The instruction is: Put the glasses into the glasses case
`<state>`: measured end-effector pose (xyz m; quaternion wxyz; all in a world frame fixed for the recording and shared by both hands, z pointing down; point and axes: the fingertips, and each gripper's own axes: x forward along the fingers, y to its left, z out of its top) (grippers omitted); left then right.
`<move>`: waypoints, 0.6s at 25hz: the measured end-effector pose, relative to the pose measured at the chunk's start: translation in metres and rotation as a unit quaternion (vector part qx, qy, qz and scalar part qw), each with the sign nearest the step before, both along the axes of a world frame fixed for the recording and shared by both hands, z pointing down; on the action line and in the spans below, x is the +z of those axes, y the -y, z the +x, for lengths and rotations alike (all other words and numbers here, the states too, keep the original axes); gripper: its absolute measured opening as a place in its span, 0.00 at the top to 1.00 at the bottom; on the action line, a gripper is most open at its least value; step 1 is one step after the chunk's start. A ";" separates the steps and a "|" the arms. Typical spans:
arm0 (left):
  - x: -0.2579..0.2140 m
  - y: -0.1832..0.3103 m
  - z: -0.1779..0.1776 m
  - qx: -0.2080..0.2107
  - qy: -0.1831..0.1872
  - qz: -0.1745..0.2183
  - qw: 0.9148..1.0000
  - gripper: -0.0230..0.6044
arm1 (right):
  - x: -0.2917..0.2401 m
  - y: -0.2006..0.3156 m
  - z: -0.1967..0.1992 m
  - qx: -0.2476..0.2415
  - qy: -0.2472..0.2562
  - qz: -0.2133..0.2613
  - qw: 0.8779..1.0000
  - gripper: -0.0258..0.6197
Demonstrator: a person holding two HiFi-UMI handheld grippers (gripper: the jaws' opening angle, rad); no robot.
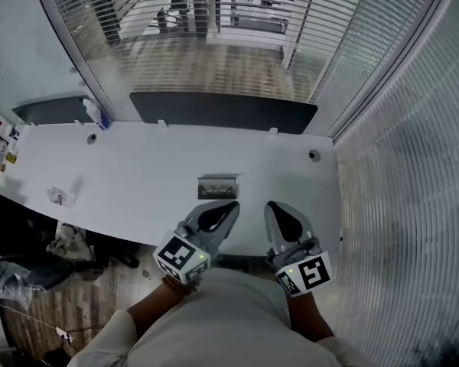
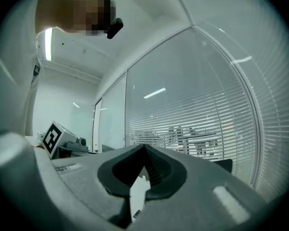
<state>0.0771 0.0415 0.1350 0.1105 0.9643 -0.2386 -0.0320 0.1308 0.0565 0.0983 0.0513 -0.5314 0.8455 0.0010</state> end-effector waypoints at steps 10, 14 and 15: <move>-0.002 -0.015 0.014 0.002 -0.003 -0.002 1.000 0.96 | 0.000 -0.016 0.000 0.003 -0.008 0.005 1.000 0.96; -0.006 -0.013 0.013 -0.001 -0.005 0.000 1.000 0.96 | -0.002 -0.013 -0.001 0.000 -0.011 0.004 1.000 0.96; -0.005 -0.013 0.014 0.000 -0.006 -0.001 1.000 0.96 | -0.002 -0.013 -0.001 0.000 -0.011 0.003 1.000 0.96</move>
